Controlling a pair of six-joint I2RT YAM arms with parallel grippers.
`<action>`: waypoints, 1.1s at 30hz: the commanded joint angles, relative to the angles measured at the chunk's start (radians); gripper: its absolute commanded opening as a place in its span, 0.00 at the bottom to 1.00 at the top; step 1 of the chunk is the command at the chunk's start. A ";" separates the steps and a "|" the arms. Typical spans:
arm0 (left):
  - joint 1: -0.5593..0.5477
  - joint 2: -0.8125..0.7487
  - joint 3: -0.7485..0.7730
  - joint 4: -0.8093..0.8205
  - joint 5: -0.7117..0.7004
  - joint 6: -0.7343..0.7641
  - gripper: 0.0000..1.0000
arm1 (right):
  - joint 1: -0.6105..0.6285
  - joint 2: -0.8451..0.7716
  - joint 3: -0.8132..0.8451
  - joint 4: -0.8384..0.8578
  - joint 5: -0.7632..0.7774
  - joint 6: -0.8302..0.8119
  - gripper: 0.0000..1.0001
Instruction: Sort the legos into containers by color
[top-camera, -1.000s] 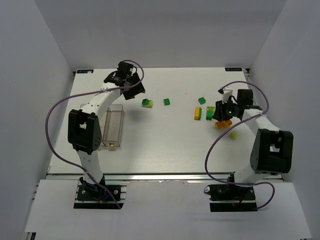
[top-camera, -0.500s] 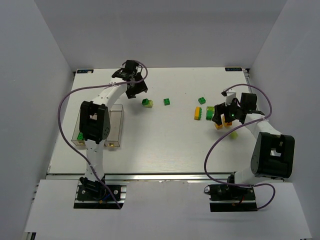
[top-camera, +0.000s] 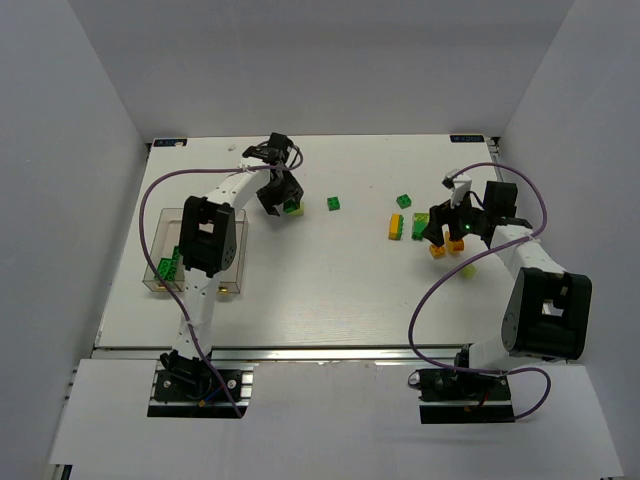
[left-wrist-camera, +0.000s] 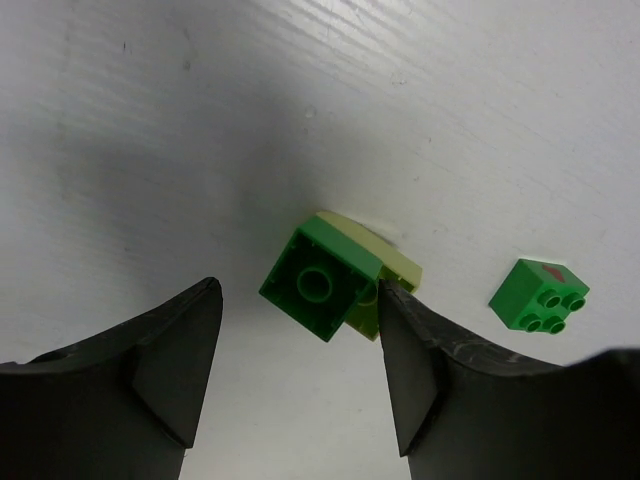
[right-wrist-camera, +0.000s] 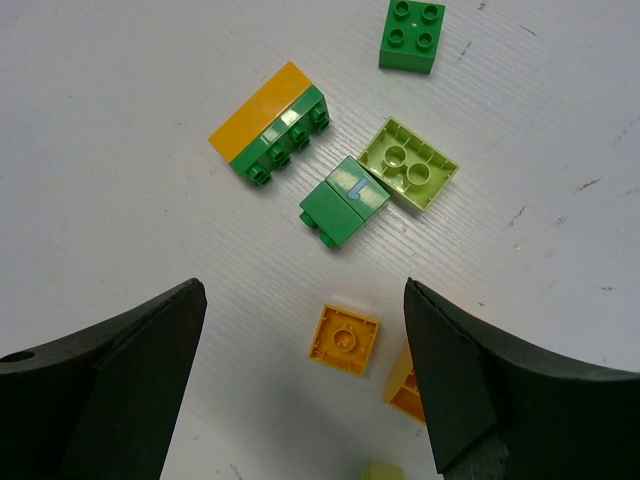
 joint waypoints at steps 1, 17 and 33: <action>-0.013 -0.022 0.043 -0.052 -0.024 -0.099 0.73 | -0.003 -0.031 0.035 -0.001 -0.039 -0.010 0.84; -0.015 -0.009 0.040 -0.017 -0.075 -0.165 0.68 | -0.002 -0.046 0.007 0.017 -0.073 -0.016 0.84; -0.015 -0.017 0.029 0.043 -0.053 -0.152 0.63 | -0.003 -0.057 -0.010 0.014 -0.088 -0.016 0.84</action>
